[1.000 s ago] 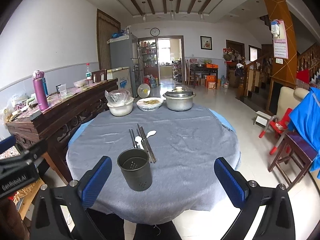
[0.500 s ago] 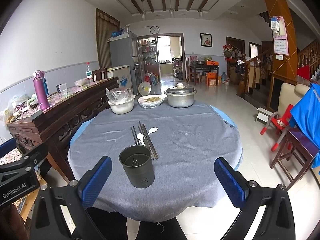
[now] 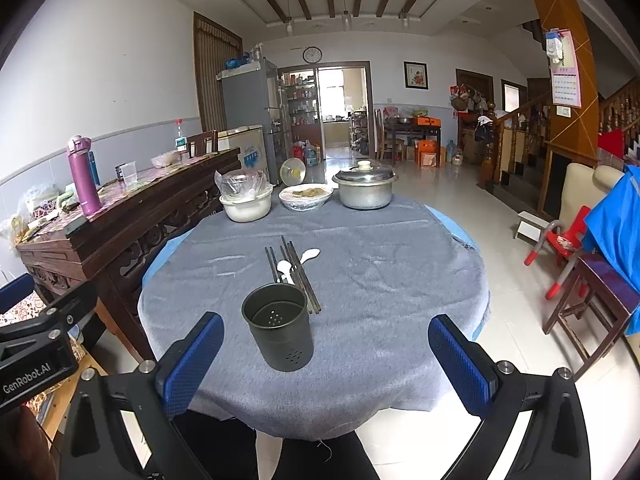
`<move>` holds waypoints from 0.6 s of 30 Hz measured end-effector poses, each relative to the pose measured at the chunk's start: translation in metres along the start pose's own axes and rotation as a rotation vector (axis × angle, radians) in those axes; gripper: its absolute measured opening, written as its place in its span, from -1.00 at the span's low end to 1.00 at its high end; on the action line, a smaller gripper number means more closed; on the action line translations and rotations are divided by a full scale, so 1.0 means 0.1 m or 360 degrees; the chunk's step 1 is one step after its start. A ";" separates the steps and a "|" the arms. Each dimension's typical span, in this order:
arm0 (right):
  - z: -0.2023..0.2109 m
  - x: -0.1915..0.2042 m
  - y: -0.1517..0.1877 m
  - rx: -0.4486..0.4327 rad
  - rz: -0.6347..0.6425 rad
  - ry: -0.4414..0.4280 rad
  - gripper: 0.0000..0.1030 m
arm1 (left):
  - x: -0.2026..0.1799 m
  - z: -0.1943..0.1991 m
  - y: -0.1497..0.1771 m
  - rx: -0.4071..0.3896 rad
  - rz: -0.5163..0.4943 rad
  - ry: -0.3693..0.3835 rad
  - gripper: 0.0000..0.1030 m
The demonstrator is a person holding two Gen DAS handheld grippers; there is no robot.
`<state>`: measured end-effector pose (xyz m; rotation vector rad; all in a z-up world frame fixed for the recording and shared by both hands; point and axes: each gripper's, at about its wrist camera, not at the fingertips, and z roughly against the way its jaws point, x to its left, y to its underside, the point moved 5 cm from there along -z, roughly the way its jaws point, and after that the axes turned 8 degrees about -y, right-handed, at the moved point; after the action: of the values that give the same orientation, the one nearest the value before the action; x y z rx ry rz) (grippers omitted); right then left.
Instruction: Organize utensils
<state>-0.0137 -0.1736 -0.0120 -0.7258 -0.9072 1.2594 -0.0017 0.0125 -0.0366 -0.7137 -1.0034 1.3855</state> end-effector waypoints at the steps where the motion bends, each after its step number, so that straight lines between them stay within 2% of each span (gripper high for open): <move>1: -0.01 0.01 0.00 0.0003 0.0000 0.0000 1.00 | 0.00 0.00 0.00 0.0000 0.0010 0.0004 0.99; 15: -0.13 0.00 0.02 0.0057 -0.0028 -0.0049 1.00 | 0.01 -0.07 0.00 0.0028 0.0097 0.0061 0.99; 18: -0.15 -0.04 -0.03 0.0067 -0.0061 -0.0084 0.97 | 0.02 -0.13 0.01 0.0079 0.0108 0.0096 0.99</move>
<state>0.0006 -0.1777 -0.0177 -0.6418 -0.9306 1.2653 0.0096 0.0163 -0.0428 -0.7540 -0.9020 1.4341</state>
